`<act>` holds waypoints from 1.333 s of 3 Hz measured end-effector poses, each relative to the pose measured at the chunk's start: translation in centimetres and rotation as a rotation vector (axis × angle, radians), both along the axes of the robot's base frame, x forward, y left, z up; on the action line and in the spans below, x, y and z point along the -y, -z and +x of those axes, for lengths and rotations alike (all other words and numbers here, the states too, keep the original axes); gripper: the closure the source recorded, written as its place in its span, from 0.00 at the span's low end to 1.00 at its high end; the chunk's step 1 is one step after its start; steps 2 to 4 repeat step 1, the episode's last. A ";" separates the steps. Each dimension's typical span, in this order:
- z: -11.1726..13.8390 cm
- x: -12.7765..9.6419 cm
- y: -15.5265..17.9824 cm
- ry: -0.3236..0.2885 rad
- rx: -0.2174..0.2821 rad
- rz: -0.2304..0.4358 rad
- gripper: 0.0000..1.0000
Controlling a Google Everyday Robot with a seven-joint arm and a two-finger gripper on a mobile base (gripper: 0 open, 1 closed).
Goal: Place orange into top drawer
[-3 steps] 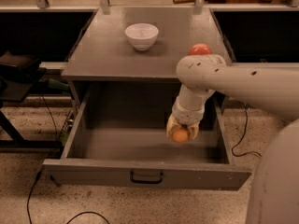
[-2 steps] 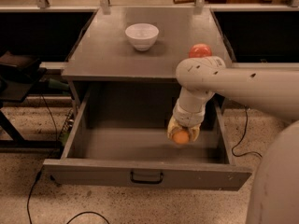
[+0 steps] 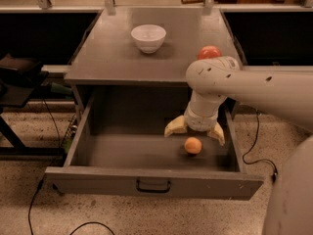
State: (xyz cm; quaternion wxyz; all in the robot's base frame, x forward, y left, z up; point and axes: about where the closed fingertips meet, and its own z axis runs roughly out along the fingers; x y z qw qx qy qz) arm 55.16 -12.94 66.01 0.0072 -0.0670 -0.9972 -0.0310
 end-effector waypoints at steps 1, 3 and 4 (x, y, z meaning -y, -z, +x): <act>0.0 0.0 0.0 0.000 0.000 0.000 0.00; 0.0 0.0 0.0 0.000 0.000 0.000 0.00; 0.0 0.0 0.0 0.000 0.000 0.000 0.00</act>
Offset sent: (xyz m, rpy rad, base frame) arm 0.0000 0.0000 0.0000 0.0000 0.0000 0.0000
